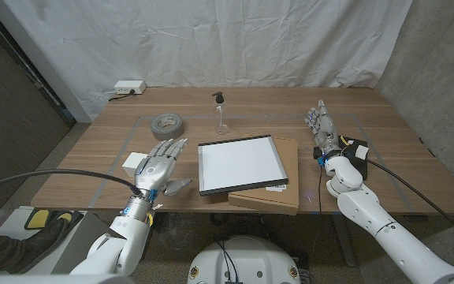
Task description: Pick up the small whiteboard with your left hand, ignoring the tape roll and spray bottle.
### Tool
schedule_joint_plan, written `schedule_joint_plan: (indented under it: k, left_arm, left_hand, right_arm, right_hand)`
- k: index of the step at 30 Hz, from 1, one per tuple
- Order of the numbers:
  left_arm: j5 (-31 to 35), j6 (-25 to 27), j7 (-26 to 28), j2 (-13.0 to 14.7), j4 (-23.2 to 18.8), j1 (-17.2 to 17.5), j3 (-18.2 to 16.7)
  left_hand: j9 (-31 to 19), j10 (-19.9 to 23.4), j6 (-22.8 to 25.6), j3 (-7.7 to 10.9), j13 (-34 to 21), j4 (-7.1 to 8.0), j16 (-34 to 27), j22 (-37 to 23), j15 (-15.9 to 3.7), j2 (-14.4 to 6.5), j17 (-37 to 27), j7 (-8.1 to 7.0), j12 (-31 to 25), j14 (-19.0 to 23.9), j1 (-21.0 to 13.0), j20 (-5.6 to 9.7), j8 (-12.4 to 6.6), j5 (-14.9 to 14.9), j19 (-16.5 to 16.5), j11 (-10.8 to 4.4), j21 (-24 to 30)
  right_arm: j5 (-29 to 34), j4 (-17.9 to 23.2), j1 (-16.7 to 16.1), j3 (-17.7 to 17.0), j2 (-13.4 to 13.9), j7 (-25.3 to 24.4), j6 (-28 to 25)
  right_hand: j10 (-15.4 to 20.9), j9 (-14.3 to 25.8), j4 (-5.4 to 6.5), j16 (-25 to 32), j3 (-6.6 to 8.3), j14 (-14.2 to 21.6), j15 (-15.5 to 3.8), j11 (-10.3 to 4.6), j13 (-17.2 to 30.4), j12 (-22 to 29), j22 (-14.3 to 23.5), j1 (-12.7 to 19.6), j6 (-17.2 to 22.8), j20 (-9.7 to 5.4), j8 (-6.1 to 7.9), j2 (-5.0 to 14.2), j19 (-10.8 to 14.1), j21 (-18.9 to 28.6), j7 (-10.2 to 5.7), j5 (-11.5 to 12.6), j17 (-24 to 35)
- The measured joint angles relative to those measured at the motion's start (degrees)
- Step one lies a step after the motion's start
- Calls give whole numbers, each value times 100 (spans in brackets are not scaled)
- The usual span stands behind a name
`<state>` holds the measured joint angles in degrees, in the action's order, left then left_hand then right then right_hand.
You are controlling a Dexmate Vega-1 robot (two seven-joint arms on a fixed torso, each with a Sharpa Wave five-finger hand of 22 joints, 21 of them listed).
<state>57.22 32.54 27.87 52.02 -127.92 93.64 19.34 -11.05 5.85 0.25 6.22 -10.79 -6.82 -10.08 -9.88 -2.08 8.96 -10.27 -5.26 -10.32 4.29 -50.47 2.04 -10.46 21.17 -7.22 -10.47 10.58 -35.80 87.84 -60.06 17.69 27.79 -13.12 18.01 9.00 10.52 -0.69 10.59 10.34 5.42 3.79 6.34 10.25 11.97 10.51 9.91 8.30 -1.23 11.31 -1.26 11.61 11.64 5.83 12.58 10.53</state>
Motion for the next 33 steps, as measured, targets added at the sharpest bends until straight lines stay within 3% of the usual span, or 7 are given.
schedule_joint_plan:
  k: [14, 33]
  left_arm:
    - [180, 107, 97, 55, 263, -332, 450]
    - [91, -182, 458, 148, 693, -773, 879]
  left_hand:
    - [0, 13, 40, -52, 0, -7, 0, 0, 0, -23, 1, -6, -50, 0, -23, 0, -85, 9, -1, -30, 0]
    - [0, 158, 152, -120, 0, 24, -35, 0, -6, -33, 1, -119, -94, 100, -33, 0, -129, 97, -47, -69, 45]
  right_arm:
    - [-32, 20, -52, -41, 7, 1, 31]
    - [-38, 19, -83, -44, -21, -5, 95]
  right_hand:
    - [0, 0, 0, 0, 0, 0, 0, 0, 0, 0, 0, 0, 0, 0, 0, 0, 0, 0, 0, 0, 0]
    - [0, 0, 0, 0, 1, 0, 0, 0, 0, 0, 0, 0, 0, 0, 0, 0, 0, 0, 0, 0, -1]
